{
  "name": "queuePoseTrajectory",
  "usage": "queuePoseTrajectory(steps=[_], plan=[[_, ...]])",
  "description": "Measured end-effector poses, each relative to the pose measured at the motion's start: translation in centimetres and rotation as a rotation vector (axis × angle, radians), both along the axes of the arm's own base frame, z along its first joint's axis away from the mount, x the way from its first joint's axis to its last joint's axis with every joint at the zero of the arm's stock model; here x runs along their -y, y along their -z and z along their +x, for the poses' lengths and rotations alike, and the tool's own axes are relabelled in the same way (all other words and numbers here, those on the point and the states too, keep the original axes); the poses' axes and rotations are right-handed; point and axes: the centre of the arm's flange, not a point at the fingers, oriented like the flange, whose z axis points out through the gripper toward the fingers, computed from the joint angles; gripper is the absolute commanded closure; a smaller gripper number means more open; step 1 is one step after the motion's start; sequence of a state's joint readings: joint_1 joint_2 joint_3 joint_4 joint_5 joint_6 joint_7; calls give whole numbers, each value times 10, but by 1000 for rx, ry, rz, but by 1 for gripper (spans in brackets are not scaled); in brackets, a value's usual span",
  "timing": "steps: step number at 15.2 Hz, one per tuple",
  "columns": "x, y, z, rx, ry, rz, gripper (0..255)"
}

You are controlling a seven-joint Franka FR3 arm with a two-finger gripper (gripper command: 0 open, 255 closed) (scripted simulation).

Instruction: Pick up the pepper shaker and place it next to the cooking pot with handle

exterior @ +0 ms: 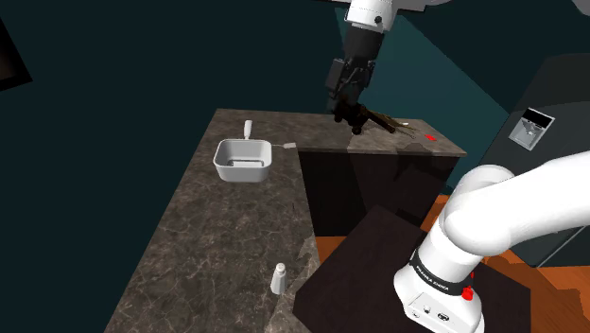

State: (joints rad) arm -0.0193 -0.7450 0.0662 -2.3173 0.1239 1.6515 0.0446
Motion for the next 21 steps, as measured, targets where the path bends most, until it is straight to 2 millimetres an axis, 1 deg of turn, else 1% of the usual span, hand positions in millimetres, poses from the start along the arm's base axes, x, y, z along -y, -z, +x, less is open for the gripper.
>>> queuePoseTrajectory(steps=[1,3,4,7,9,11,16,18,20,21], plan=[[0,0,0,0,0,0,0],[-5,12,2,-4,8,0,0],[-10,24,-2,-6,14,0,0],[-26,62,5,-16,34,1,0],[-36,84,4,-21,48,1,0],[-45,113,5,-28,62,1,0],[-69,170,8,-42,97,2,0],[-78,197,8,-48,111,2,0],[-83,221,8,-54,126,2,0],[-91,235,8,-58,132,1,0]])
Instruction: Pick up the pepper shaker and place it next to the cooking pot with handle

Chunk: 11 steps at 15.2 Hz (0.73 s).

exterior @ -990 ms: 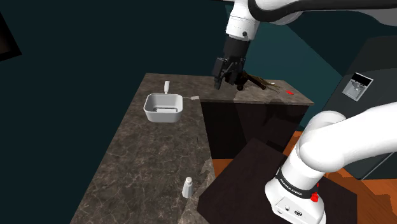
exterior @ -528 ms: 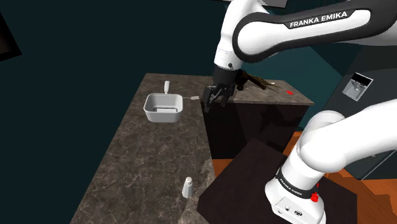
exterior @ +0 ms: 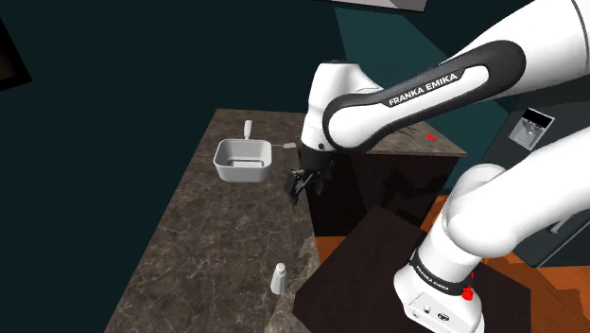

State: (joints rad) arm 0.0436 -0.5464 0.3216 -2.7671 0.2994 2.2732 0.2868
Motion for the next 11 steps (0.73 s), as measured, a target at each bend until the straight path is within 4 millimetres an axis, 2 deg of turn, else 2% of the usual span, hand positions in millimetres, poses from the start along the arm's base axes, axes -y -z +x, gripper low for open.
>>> queuePoseTrajectory(steps=[11], plan=[[-56,133,6,-31,77,-1,0]])
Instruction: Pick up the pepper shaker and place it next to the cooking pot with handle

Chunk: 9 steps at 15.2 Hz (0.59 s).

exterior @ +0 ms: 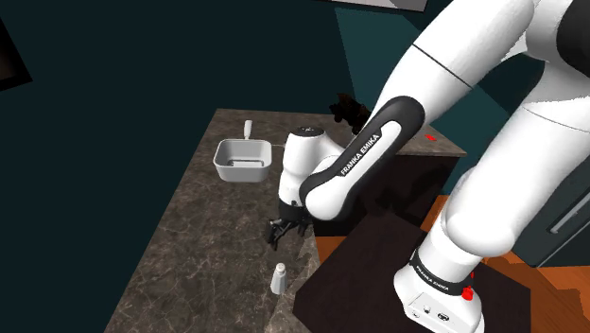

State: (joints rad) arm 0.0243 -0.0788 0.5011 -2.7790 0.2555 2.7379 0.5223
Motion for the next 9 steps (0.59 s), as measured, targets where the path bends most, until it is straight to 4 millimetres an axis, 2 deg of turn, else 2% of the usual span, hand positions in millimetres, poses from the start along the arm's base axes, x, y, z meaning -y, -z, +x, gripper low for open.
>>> queuePoseTrajectory(steps=[4,9], plan=[[-17,45,5,-10,30,1,0],[-24,78,3,-12,35,4,0]])
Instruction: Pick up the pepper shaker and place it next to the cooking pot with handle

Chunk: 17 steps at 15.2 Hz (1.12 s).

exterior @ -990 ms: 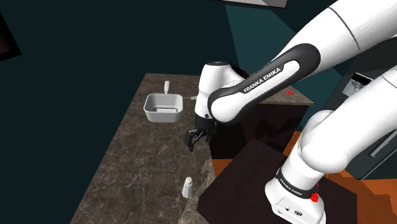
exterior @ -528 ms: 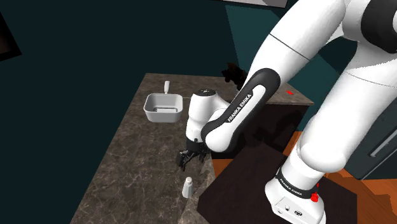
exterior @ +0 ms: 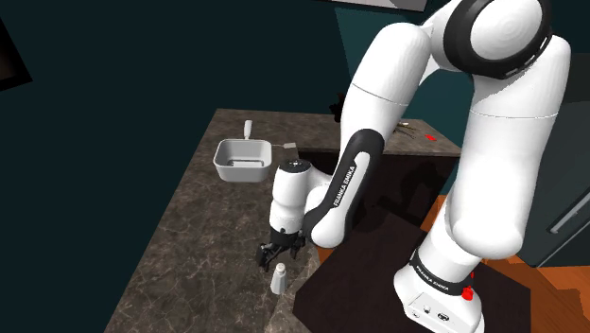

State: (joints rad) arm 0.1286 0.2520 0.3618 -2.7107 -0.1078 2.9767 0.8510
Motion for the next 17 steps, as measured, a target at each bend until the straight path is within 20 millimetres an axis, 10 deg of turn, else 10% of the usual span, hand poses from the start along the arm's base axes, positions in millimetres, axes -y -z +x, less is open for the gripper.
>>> queuePoseTrajectory(steps=[9,10,17], plan=[[-1,19,-1,0,0,0,0],[-1,19,-1,0,0,0,255],[-1,19,-1,0,-1,0,255]])
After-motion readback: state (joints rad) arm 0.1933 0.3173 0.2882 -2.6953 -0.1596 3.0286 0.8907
